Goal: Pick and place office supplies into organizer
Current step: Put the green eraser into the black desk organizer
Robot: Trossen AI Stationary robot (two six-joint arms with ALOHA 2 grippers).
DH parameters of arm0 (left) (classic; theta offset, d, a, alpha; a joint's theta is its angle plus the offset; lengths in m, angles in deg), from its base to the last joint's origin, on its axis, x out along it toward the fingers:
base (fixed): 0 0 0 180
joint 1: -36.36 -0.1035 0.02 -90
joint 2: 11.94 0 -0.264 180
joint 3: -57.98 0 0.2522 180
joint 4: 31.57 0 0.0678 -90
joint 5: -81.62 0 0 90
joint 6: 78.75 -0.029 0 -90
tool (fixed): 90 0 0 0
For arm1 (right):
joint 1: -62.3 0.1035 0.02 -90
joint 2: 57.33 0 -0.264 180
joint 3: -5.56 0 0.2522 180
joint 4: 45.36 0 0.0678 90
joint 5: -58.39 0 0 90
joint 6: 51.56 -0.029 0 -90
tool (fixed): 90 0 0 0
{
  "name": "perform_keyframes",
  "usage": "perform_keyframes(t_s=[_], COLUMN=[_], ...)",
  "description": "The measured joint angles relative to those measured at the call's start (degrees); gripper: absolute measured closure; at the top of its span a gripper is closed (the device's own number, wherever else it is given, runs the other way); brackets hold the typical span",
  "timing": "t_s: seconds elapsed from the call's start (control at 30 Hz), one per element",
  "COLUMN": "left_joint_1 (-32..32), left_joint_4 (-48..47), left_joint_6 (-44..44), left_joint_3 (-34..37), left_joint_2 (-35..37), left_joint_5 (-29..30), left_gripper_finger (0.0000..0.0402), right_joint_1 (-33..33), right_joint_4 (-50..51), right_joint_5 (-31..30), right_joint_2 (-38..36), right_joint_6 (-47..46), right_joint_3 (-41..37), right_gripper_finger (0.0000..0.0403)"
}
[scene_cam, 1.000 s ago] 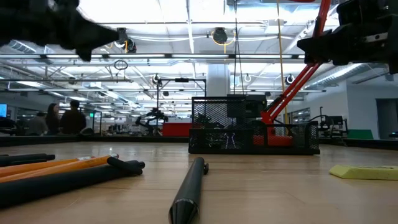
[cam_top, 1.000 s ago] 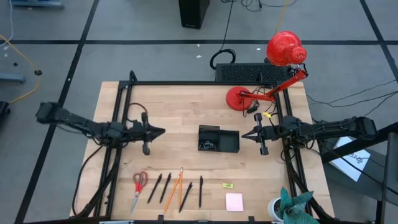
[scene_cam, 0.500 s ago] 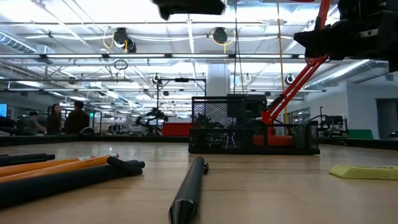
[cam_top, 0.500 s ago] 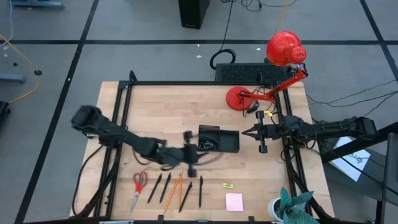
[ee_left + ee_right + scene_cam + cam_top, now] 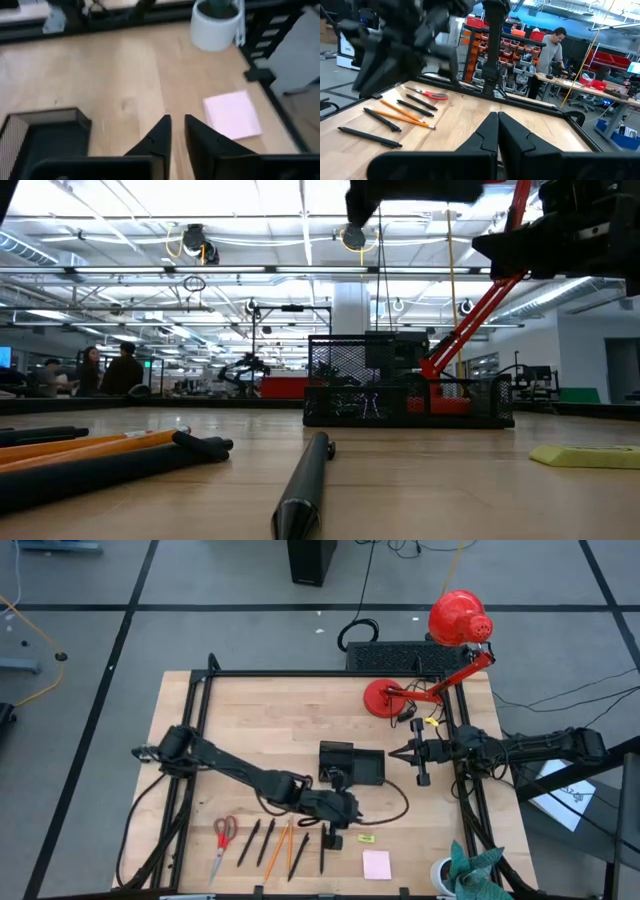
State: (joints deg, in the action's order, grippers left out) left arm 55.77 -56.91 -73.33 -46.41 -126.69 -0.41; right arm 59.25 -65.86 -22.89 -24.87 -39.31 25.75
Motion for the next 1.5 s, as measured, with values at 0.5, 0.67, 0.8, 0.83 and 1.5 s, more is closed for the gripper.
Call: perform_keyframes(t_s=[0.5, 0.67, 0.8, 0.83, 1.5], left_joint_1=[-0.86, -0.20, 0.04, 0.18, -0.16], left_joint_4=[5.72, 13.09, 16.47, 16.49, 18.13], left_joint_6=[1.85, 2.77, 3.96, 4.15, 2.65], left_joint_3=[-0.05, -0.06, -0.04, -0.04, 0.01], left_joint_2=[-9.65, -12.83, -14.44, -14.44, -19.00], left_joint_5=[-10.79, -11.66, -13.80, -13.89, -7.85], left_gripper_finger=[0.0175, 0.0174, 0.0176, 0.0176, 0.0145], right_joint_1=[0.02, 0.02, 0.02, 0.02, 0.02], right_joint_4=[1.30, 2.32, 3.63, 3.61, 2.44], right_joint_5=[-2.94, -2.94, -2.94, -2.94, -5.63], right_joint_2=[-0.02, 0.17, 0.35, 0.37, 0.41], right_joint_6=[-5.78, -9.07, -11.65, -11.77, -9.70], right_joint_3=[-0.02, 0.01, 0.01, 0.01, 0.01], right_gripper_finger=[0.0403, 0.0403, 0.0403, 0.0402, 0.0399])
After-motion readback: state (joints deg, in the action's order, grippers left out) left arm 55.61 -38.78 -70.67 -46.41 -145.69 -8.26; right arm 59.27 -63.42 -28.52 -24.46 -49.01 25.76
